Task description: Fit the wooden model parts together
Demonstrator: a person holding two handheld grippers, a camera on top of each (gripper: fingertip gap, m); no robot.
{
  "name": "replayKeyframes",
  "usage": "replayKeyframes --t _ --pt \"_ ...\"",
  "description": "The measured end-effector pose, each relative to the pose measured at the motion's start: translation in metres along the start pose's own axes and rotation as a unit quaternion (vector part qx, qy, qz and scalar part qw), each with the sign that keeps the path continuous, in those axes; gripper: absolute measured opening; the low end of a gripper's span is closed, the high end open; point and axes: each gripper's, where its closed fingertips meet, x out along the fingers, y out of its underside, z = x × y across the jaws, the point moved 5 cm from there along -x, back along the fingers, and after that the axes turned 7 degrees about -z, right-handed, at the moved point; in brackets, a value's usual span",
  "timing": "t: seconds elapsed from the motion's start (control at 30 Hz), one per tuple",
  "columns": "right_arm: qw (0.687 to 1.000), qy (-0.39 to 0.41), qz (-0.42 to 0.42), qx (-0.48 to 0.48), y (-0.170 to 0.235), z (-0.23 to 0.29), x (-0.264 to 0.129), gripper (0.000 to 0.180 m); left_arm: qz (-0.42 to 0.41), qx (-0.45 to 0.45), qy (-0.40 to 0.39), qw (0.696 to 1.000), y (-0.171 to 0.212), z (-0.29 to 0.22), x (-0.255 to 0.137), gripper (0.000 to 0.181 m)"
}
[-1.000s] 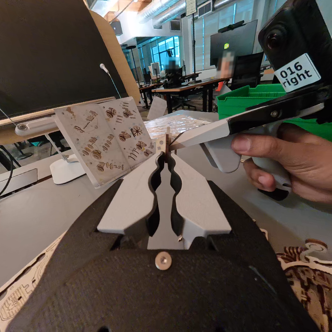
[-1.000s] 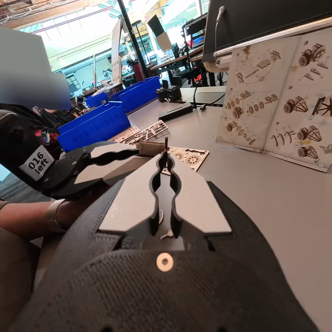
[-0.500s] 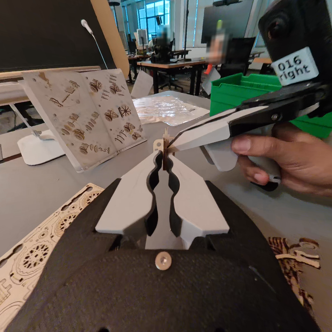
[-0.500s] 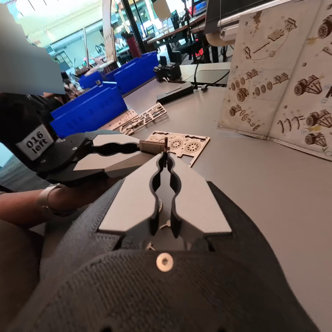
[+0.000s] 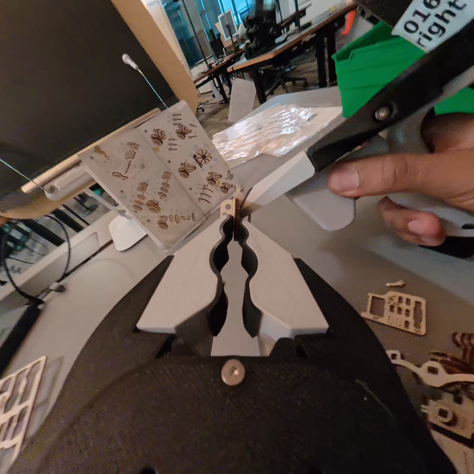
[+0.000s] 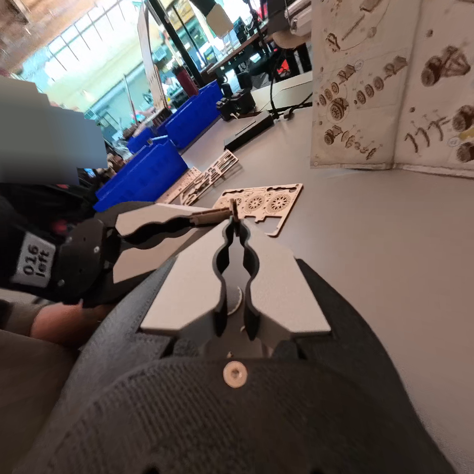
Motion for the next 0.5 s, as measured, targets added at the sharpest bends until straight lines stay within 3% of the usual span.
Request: replayKeyframes --t 0.17,0.37,0.5 --pt "1.000 -0.005 0.005 -0.006 -0.003 0.003 0.001 0.002 -0.015 -0.014 0.007 1.000 -0.002 0.003 -0.001 0.000" --pt "0.999 -0.005 0.039 -0.017 0.000 -0.002 0.000 0.006 -0.003 -0.229 0.058 0.972 0.006 0.012 0.003 0.001" --pt "0.998 0.001 0.040 -0.038 0.002 0.003 0.002 0.009 -0.015 -0.313 0.064 0.948 0.006 0.022 0.001 0.001"
